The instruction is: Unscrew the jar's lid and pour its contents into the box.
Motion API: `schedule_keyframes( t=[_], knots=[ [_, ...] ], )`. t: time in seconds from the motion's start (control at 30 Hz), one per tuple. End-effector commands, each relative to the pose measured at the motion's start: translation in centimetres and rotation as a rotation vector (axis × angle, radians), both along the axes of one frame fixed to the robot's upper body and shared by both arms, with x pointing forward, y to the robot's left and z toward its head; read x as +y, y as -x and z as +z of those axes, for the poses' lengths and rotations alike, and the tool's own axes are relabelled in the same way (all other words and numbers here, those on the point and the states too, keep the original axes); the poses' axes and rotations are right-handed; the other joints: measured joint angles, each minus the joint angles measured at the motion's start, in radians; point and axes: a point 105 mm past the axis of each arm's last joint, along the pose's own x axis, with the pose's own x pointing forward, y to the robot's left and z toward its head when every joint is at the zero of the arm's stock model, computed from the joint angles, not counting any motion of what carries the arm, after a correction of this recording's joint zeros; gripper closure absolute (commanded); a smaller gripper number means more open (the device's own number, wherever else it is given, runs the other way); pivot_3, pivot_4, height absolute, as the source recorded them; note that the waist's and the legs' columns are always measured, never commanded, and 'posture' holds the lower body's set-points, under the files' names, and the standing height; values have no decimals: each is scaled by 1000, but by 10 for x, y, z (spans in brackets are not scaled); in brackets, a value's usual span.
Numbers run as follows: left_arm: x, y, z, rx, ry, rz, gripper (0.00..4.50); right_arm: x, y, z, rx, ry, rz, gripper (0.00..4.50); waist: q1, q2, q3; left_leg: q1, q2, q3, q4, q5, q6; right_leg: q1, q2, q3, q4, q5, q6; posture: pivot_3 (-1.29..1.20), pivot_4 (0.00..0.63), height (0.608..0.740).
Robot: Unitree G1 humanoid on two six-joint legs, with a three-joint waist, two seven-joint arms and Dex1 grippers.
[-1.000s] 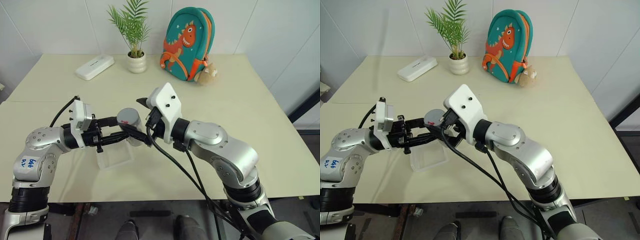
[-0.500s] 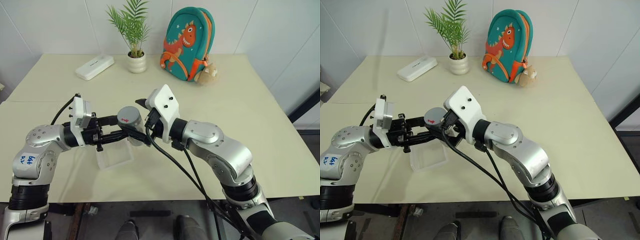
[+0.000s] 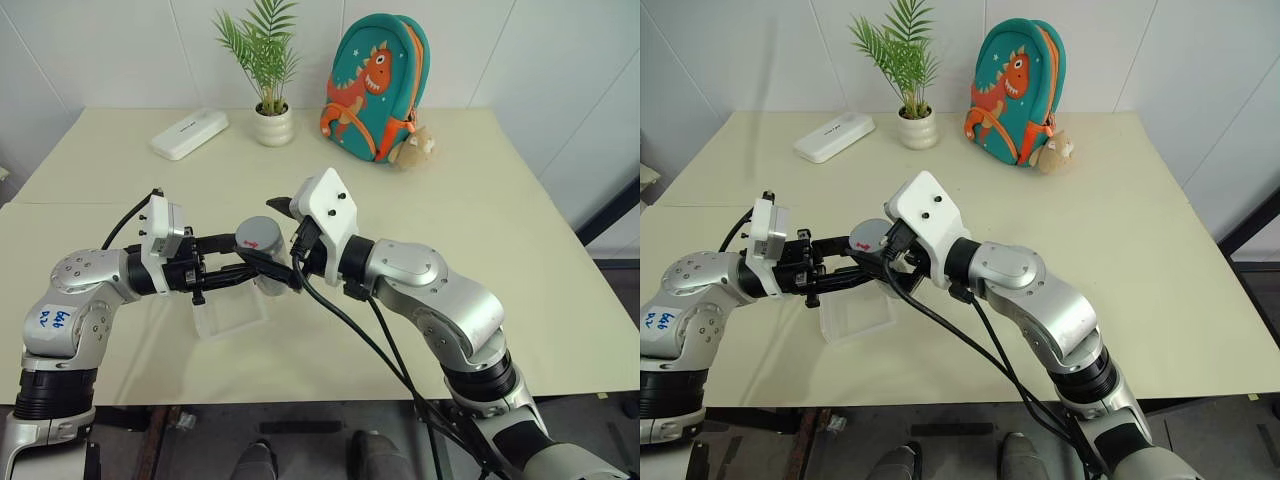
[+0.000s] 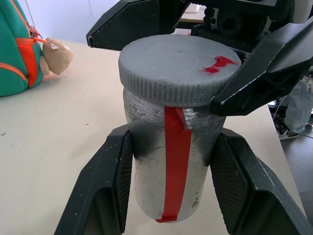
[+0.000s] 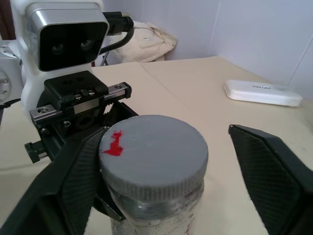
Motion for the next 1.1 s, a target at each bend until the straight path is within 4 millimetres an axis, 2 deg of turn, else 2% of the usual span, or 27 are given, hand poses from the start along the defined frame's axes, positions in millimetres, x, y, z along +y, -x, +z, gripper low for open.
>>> schedule_keyframes(
  t=[0.03, 0.07, 0.1, 0.17, 0.43, 0.7, 0.93, 1.1],
  knots=[
    [1, 2, 6, -38, -18, -1, 2564, 1, 11, 16, -62, -37, 39, 1218, 0, 0, 0, 0, 0, 0, 0, 0, 0, 0, 0, 0, 0, 0, 0, 0, 150, 740],
    [1, 2, 6, -39, -18, -1, 2564, 1, 12, 15, -58, -35, 48, 1350, 0, 0, 0, 0, 0, 0, 0, 0, 0, 0, 0, 0, 0, 0, 0, 0, 150, 740],
    [1, 2, 6, -39, -18, -1, 2564, 1, 12, 15, -56, -33, 55, 1665, 0, 0, 0, 0, 0, 0, 0, 0, 0, 0, 0, 0, 0, 0, 0, 0, 150, 740],
    [1, 2, 7, -42, -17, 2, 2564, 3, 13, 14, -47, -23, 70, 1867, 0, 0, 0, 0, 0, 0, 0, 0, 0, 0, 0, 0, 0, 0, 0, 0, 150, 740],
    [1, 2, 6, -40, -16, -8, 2564, 0, 19, 24, -43, -46, 161, 1878, 0, 0, 0, 0, 0, 0, 0, 0, 0, 0, 0, 0, 0, 0, 0, 0, 150, 740],
    [-4, -5, 3, -22, -16, -76, 2564, 3, 39, 36, -89, -19, 433, 1878, 0, 0, 0, 0, 0, 0, 0, 0, 0, 0, 0, 0, -1, 0, 0, 0, 150, 740],
    [-7, -12, 0, -16, -44, -124, 2564, 3, 56, 30, -140, 62, 633, 1878, 1, 0, 0, -1, 0, 0, -1, -1, 0, 0, 0, 0, -1, 0, 1, 0, 150, 740],
    [-9, -13, -1, -15, -76, -159, 2564, -1, 56, 27, -153, 75, 669, 1878, 0, 0, 0, -1, 0, 0, -1, -1, 0, 0, 0, 0, -1, -1, 1, 0, 150, 740]
  ],
)
